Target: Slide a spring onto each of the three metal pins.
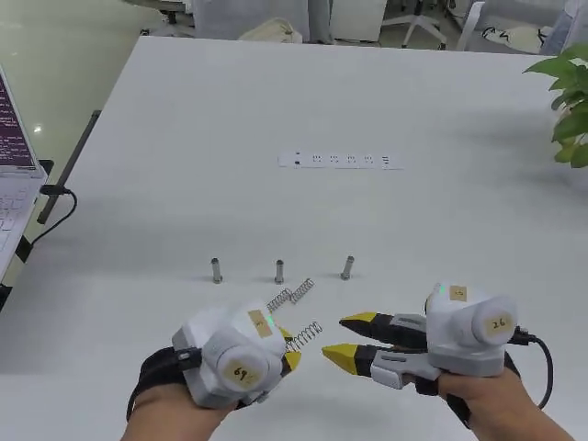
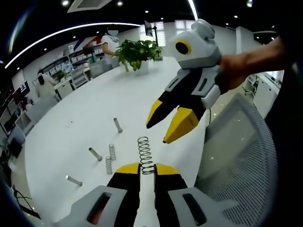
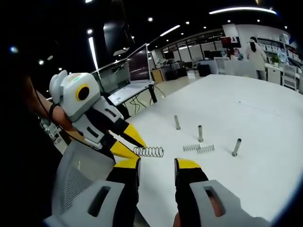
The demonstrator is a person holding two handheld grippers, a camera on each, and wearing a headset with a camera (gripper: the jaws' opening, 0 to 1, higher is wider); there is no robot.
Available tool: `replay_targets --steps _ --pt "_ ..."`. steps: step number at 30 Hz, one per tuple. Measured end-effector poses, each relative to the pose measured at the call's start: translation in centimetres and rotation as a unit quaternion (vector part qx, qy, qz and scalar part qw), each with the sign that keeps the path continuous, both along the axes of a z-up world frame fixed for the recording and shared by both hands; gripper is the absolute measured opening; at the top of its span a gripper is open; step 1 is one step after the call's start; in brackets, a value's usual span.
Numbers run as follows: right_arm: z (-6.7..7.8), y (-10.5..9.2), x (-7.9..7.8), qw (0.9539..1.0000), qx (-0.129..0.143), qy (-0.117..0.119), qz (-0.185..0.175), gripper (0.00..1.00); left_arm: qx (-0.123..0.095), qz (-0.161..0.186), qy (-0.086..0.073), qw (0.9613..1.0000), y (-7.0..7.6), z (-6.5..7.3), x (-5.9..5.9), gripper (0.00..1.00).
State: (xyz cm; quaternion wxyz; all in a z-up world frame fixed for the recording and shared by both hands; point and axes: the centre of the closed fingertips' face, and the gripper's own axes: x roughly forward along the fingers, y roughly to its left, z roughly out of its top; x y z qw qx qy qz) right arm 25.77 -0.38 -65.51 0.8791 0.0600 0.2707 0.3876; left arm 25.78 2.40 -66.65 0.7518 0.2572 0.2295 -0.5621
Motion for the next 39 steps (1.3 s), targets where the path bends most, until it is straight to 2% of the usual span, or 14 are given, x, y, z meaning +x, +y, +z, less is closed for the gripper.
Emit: replay_targets --steps 13,21,23,25,35,37,39 --pt "-0.4 0.6 -0.8 0.9996 0.015 0.021 0.014 0.22 0.003 -0.052 -0.022 0.9984 -1.4 0.9 -1.6 0.03" --pt "-0.2 0.7 -1.1 0.9990 0.032 0.028 0.017 0.20 0.017 -0.068 -0.031 0.9970 -1.3 0.6 -1.7 0.03" --pt "-0.1 0.6 -1.0 0.9989 0.037 0.027 0.015 0.16 0.023 -0.073 -0.036 0.9964 -1.2 0.4 -1.6 0.03" --pt "0.2 0.6 -1.1 0.9980 0.050 0.034 0.014 0.16 0.025 -0.076 -0.037 0.9961 -1.2 0.3 -1.7 0.03" --pt "0.2 0.7 -1.6 0.9974 0.055 0.041 0.020 0.12 0.040 -0.102 -0.055 0.9925 -1.3 -0.2 -2.0 0.02" --pt "0.3 0.9 -1.7 0.9970 0.058 0.043 0.025 0.12 0.045 -0.108 -0.064 0.9911 -1.3 -0.3 -2.0 0.02" --pt "0.3 1.0 -1.8 0.9970 0.058 0.043 0.028 0.12 0.044 -0.110 -0.064 0.9910 -1.3 -0.4 -2.0 0.02"
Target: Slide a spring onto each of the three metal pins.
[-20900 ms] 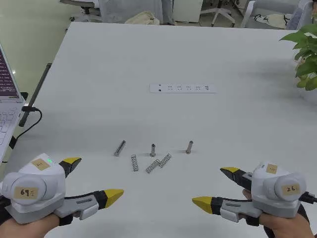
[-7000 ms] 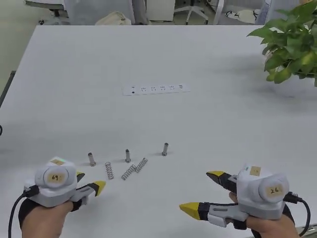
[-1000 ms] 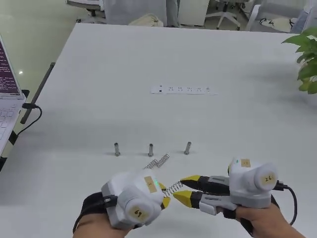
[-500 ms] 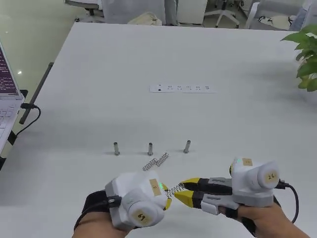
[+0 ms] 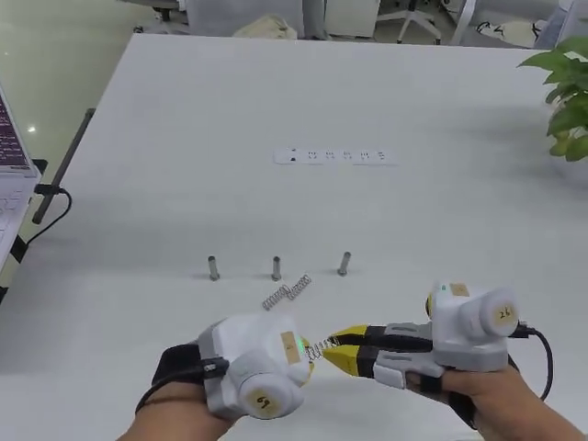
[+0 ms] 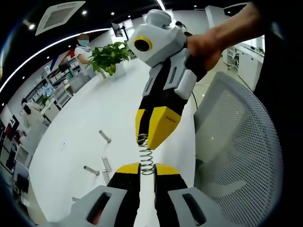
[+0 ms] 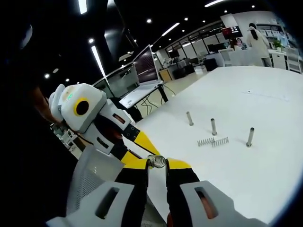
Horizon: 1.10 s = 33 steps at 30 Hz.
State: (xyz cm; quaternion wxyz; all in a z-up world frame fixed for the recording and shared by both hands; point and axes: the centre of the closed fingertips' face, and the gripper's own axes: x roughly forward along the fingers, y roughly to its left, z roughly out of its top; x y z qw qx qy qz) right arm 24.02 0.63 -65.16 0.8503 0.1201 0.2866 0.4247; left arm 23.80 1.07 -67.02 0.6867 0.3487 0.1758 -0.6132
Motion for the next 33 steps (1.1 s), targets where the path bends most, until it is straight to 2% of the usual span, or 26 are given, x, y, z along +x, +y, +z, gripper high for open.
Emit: replay_targets --steps 9,12,14,19,26,28,30,33 --pt "0.4 0.5 0.0 1.0000 0.003 -0.003 0.004 0.09 -0.006 0.005 0.007 0.9999 -0.1 -0.1 0.3 0.02" --pt "0.3 0.5 0.1 1.0000 -0.005 -0.007 0.004 0.09 -0.009 0.010 0.011 0.9999 -0.1 -0.3 0.4 0.02" --pt "0.4 0.6 0.1 0.9999 -0.010 -0.008 0.005 0.09 -0.012 0.014 0.023 0.9996 -0.2 -0.5 0.3 0.02" --pt "0.8 0.8 0.5 0.9991 -0.035 -0.022 0.011 0.09 -0.020 0.023 0.025 0.9992 -0.5 -0.4 0.7 0.02" --pt "1.8 1.2 1.0 0.9978 -0.049 -0.037 0.027 0.10 -0.043 0.031 0.040 0.9978 -1.5 0.2 1.0 0.02" --pt "1.6 1.1 1.1 0.9963 -0.067 -0.042 0.034 0.10 -0.042 0.031 0.038 0.9979 -1.5 0.1 1.1 0.02" --pt "1.5 1.1 1.1 0.9960 -0.070 -0.042 0.036 0.10 -0.047 0.035 0.046 0.9972 -1.5 0.1 1.2 0.02" --pt "1.6 0.9 1.1 0.9954 -0.075 -0.044 0.040 0.10 -0.050 0.035 0.047 0.9970 -1.5 0.2 1.2 0.02"
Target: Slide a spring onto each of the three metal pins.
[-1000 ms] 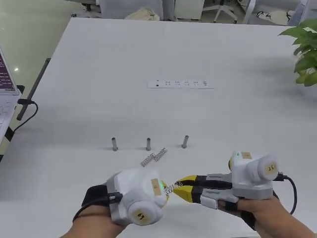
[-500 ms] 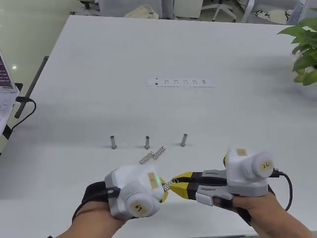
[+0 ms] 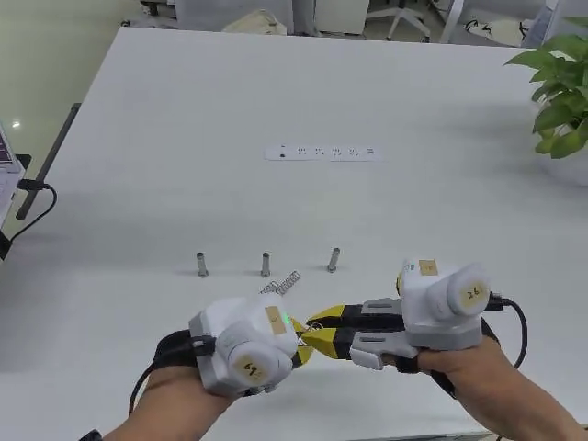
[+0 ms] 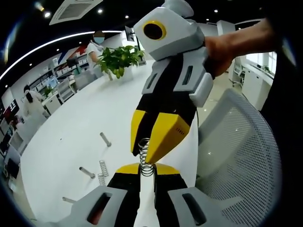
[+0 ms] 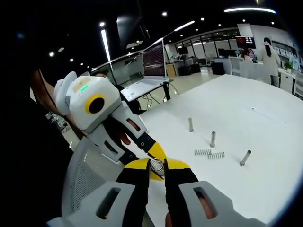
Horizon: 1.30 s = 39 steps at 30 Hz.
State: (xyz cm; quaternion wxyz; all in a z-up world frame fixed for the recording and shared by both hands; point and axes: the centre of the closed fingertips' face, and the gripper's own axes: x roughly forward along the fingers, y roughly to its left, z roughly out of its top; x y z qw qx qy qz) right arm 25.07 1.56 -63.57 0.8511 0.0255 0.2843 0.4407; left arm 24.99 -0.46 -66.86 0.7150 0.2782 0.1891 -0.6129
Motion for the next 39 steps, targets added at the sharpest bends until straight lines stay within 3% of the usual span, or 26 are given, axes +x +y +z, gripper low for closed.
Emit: replay_targets --steps 4,9,18,23,33,39 --pt "0.0 -0.1 -0.2 0.9995 -0.024 -0.007 0.021 0.11 -0.002 0.000 0.003 1.0000 0.0 0.0 0.0 0.02" --pt "0.1 -0.6 -0.3 0.9966 -0.064 -0.015 0.051 0.19 -0.002 -0.004 0.002 1.0000 0.1 0.0 -0.1 0.02" --pt "-0.2 -1.4 -0.8 0.9845 -0.135 -0.029 0.108 0.21 -0.005 -0.011 0.005 0.9999 -0.2 0.2 -0.4 0.02" --pt "-0.3 -1.2 -1.0 0.9802 -0.149 -0.031 0.127 0.20 -0.004 -0.018 0.008 0.9998 -0.4 0.2 -0.7 0.02" --pt "-0.6 -0.9 -1.6 0.9650 -0.190 -0.043 0.175 0.19 0.006 -0.046 0.002 0.9989 -1.1 0.1 -1.7 0.02" --pt "-1.4 -1.0 -2.3 0.9521 -0.220 -0.044 0.207 0.18 0.008 -0.056 -0.002 0.9984 -1.3 0.2 -1.8 0.02"
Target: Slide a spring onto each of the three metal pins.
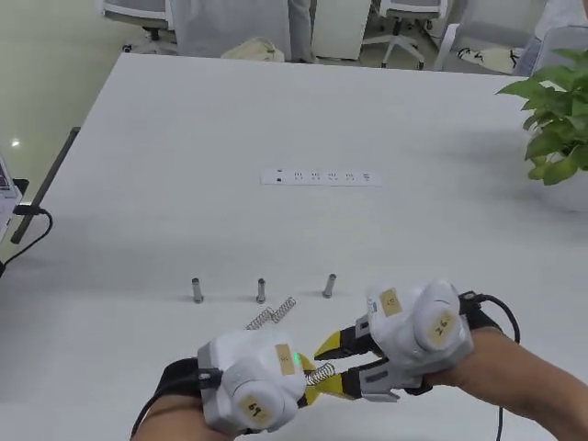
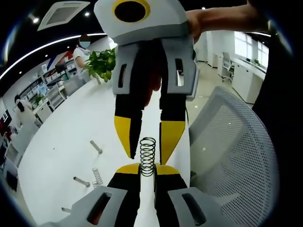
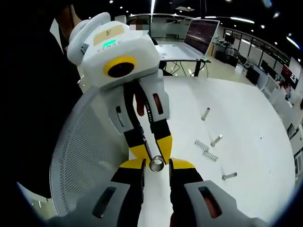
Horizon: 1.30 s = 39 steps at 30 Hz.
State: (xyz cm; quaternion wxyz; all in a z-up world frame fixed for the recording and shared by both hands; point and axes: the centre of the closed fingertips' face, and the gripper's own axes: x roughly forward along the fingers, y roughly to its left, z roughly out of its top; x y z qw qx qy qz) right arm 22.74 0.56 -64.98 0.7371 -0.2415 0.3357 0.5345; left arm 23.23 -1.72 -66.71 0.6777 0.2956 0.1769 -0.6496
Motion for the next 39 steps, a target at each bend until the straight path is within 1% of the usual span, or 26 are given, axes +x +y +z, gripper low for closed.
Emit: replay_targets --steps 2,5,8,9,17,19,20,22,23,24,26,27,29,30,31,35,39 --pt "-0.3 0.0 -0.2 0.9999 -0.008 -0.002 0.007 0.17 0.001 -0.003 -0.002 1.0000 0.0 0.1 -0.1 0.02" --pt "-0.6 0.0 -0.1 0.9999 -0.010 -0.005 0.009 0.15 0.005 -0.009 -0.002 0.9999 0.1 -0.1 -0.3 0.02" --pt "-0.7 0.2 -0.5 0.9997 -0.009 -0.006 0.020 0.10 0.009 -0.015 -0.003 0.9998 0.1 -0.3 -0.6 0.02" --pt "-0.8 0.2 -0.5 0.9997 -0.010 -0.008 0.021 0.10 0.009 -0.015 -0.002 0.9998 0.1 -0.3 -0.6 0.02" --pt "-0.9 0.2 -0.6 0.9998 -0.010 -0.008 0.018 0.09 0.009 -0.017 0.005 0.9998 0.3 -0.6 -0.8 0.03" --pt "-0.9 0.2 -0.3 0.9998 -0.009 -0.012 0.012 0.09 0.008 -0.009 -0.002 0.9999 0.3 -0.5 -0.5 0.03" --pt "-0.9 0.2 -0.3 0.9998 -0.009 -0.011 0.011 0.09 0.008 -0.009 0.003 0.9999 0.4 -0.5 -0.5 0.03" --pt "-0.8 0.2 -0.1 0.9999 -0.007 -0.012 0.008 0.09 0.002 0.006 0.014 0.9999 0.6 -0.5 -0.1 0.03" --pt "-0.9 0.2 0.0 0.9999 -0.008 -0.013 0.005 0.09 -0.001 0.012 0.026 0.9996 0.8 -0.5 -0.1 0.04" --pt "-0.9 0.1 0.0 0.9999 -0.008 -0.012 0.004 0.09 -0.006 0.021 0.033 0.9992 0.9 -0.4 0.1 0.06" --pt "-0.9 0.0 0.2 0.9999 -0.008 -0.012 -0.001 0.09 -0.013 0.036 0.044 0.9983 1.3 -0.3 0.5 0.09" --pt "-1.0 -0.1 0.3 0.9999 -0.009 -0.011 -0.002 0.09 -0.015 0.041 0.047 0.9979 1.5 -0.3 0.7 0.09" --pt "-1.1 -0.2 0.4 0.9999 -0.010 -0.011 -0.005 0.09 -0.019 0.057 0.047 0.9971 2.1 -0.2 1.3 0.09" --pt "-1.1 -0.3 0.5 0.9999 -0.010 -0.011 -0.007 0.09 -0.019 0.062 0.053 0.9965 2.4 -0.3 1.5 0.10" --pt "-1.1 -0.3 0.6 0.9999 -0.009 -0.011 -0.009 0.09 -0.020 0.065 0.054 0.9962 2.5 -0.3 1.5 0.10" --pt "-1.2 -0.6 1.0 0.9998 -0.006 -0.009 -0.019 0.09 -0.032 0.096 0.066 0.9927 3.6 0.0 2.4 0.11" --pt "-1.4 -0.8 1.2 0.9997 -0.007 -0.006 -0.023 0.09 -0.037 0.118 0.070 0.9899 4.6 0.0 3.1 0.12"
